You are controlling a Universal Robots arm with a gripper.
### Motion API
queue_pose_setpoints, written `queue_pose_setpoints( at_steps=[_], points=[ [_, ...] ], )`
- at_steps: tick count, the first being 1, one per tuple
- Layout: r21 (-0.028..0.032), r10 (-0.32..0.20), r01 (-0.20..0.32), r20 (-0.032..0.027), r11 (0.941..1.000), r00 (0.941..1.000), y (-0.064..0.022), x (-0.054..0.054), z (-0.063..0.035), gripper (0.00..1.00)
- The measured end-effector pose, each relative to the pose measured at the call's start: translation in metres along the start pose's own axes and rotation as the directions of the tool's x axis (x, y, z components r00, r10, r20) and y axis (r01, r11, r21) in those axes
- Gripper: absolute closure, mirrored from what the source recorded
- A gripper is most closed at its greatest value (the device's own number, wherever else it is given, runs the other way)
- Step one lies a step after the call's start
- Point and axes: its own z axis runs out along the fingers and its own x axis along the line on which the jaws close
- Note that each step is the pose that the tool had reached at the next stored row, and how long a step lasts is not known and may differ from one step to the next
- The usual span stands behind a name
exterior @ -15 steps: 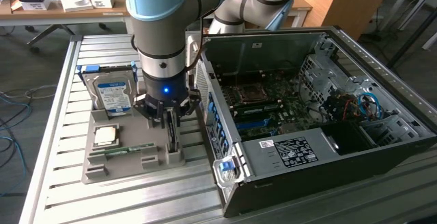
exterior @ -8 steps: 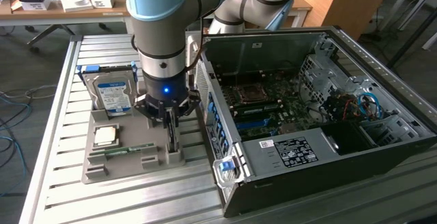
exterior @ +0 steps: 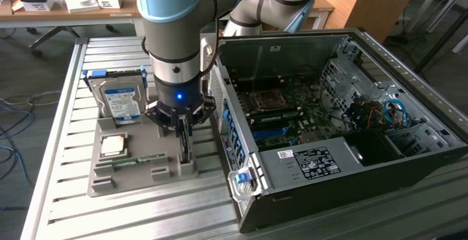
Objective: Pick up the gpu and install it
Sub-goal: 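Pick up the gpu and move the gpu toward the slot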
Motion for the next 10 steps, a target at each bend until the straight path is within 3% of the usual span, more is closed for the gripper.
queue_pose_setpoints(
  at_steps=[4, 6, 10],
  points=[
    [-0.0003, 0.001, -0.001, -0.0011, 1.0, 1.0, 0.0, -0.001, 0.0, 0.67],
    [-0.0049, 0.001, -0.001, -0.002, 1.0, 1.0, 0.0, -0.0008, 0.0, 0.67],
    [-0.0055, 0.001, -0.001, -0.0033, 1.0, 1.0, 0.0, -0.0013, 0.0001, 0.67]
  ],
)
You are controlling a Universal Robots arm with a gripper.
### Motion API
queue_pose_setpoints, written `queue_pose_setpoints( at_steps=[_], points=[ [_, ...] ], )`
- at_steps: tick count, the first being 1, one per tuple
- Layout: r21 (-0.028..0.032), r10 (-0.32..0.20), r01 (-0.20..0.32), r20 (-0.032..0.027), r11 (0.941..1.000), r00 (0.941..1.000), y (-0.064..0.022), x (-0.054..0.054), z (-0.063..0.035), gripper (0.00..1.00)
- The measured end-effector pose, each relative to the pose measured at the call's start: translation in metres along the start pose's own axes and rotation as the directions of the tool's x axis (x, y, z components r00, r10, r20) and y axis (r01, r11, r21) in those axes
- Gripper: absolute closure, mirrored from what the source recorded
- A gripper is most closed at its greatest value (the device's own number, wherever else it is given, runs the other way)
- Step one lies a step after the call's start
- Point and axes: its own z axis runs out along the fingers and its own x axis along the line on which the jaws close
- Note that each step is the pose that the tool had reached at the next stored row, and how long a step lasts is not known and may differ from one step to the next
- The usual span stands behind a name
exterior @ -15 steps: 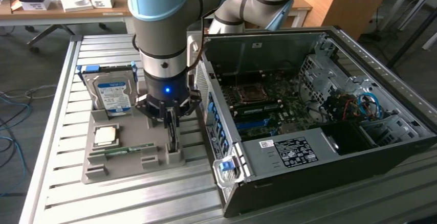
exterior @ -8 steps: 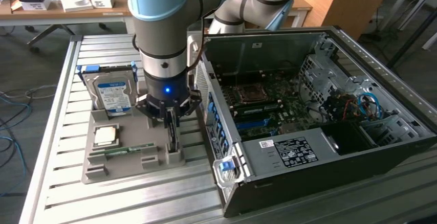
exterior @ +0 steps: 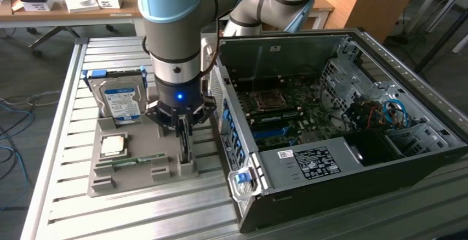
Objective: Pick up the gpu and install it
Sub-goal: 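Pick up the gpu and move the gpu toward the slot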
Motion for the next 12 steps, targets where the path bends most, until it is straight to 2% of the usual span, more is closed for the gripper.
queue_pose_setpoints(
  at_steps=[1, 2, 5, 6, 12],
  points=[
    [0.0005, 0.0, 0.0, -0.0041, 1.0, 1.0, 0.0, -0.0006, 0.0, 0.67],
    [0.001, 0.001, -0.001, -0.0107, 1.0, 0.9999, 0.0001, -0.0012, 0.0, 0.67],
    [0.0028, 0.002, -0.002, -0.0339, 1.0, 0.9994, 0.0003, -0.0028, 0.0001, 0.67],
    [0.0031, 0.002, -0.002, -0.0377, 1.0, 0.9993, 0.0003, -0.003, 0.0001, 0.67],
    [0.0032, 0.002, -0.002, -0.0403, 1.0, 0.9992, 0.0003, -0.0034, 0.0001, 0.67]
  ],
)
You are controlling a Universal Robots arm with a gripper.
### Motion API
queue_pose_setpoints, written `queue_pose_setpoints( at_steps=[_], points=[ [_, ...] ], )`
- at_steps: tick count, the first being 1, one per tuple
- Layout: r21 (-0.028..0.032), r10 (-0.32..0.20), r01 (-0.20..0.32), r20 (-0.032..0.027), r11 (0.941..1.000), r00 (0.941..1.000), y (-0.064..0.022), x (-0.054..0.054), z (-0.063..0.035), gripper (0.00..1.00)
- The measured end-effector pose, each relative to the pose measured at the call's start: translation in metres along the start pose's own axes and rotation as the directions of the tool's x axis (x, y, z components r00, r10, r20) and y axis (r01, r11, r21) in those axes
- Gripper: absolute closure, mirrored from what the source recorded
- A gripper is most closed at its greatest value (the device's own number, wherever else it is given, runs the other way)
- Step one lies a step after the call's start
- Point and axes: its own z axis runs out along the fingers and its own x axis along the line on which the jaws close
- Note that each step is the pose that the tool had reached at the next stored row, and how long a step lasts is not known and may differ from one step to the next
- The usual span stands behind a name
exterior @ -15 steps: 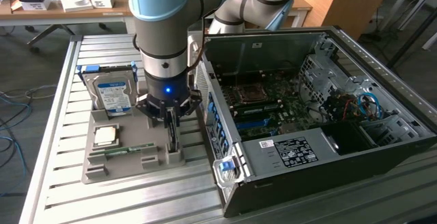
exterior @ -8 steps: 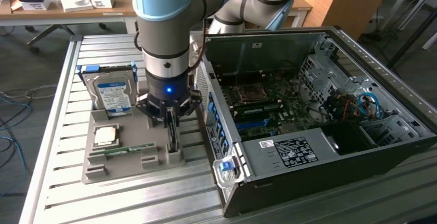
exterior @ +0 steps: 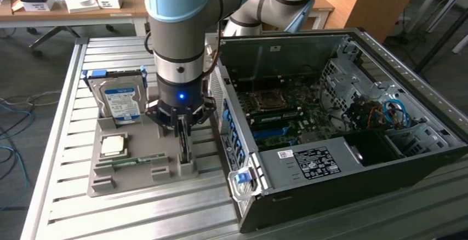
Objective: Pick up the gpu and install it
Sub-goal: 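Pick up the gpu and move the gpu toward the slot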
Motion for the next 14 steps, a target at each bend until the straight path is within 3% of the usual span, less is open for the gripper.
queue_pose_setpoints(
  at_steps=[14],
  points=[
    [0.0008, 0.001, -0.001, -0.0097, 1.0, 1.0, 0.0001, -0.0006, -0.0014, 0.67]
  ],
)
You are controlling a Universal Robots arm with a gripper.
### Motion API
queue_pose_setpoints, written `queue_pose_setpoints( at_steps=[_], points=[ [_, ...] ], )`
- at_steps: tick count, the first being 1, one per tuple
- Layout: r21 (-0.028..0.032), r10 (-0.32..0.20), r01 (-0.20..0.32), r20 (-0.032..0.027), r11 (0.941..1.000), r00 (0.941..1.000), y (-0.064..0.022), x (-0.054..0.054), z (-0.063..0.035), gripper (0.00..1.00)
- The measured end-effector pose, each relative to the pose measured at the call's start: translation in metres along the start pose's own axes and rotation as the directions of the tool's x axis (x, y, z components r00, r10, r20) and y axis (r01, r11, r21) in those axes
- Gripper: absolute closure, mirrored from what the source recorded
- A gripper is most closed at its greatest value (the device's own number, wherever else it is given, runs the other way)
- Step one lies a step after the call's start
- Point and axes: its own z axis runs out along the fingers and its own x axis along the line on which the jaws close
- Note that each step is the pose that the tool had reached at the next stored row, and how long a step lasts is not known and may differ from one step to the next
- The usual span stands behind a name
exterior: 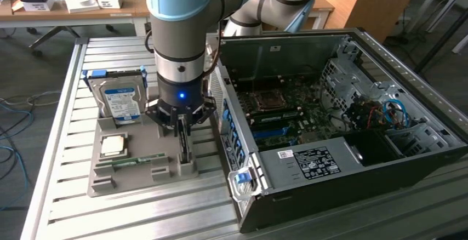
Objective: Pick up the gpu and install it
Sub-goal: 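Pick up the gpu and move the gpu toward the slot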
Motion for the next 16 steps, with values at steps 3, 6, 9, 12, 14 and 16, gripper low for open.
queue_pose_setpoints(
  at_steps=[3, 6, 9, 12, 14, 16],
  points=[
    [0.0001, 0.0, 0.0, -0.0001, 1.0, 1.0, 0.0, 0.0, 0.0, 0.67],
    [0.0001, 0.0, 0.0, -0.0003, 1.0, 1.0, 0.0, -0.0003, -0.0001, 0.67],
    [0.0001, 0.0, 0.0, -0.0002, 1.0, 1.0, 0.0, -0.0003, -0.0001, 0.67],
    [0.0001, 0.0, 0.0, -0.0003, 1.0, 1.0, -0.0002, -0.0005, -0.0001, 0.67],
    [0.0, 0.0, 0.0, -0.0002, 1.0, 1.0, -0.0003, -0.0004, -0.0001, 0.67],
    [0.0001, 0.0, 0.0, -0.0002, 1.0, 1.0, -0.0003, -0.0004, -0.0001, 0.67]
  ],
)
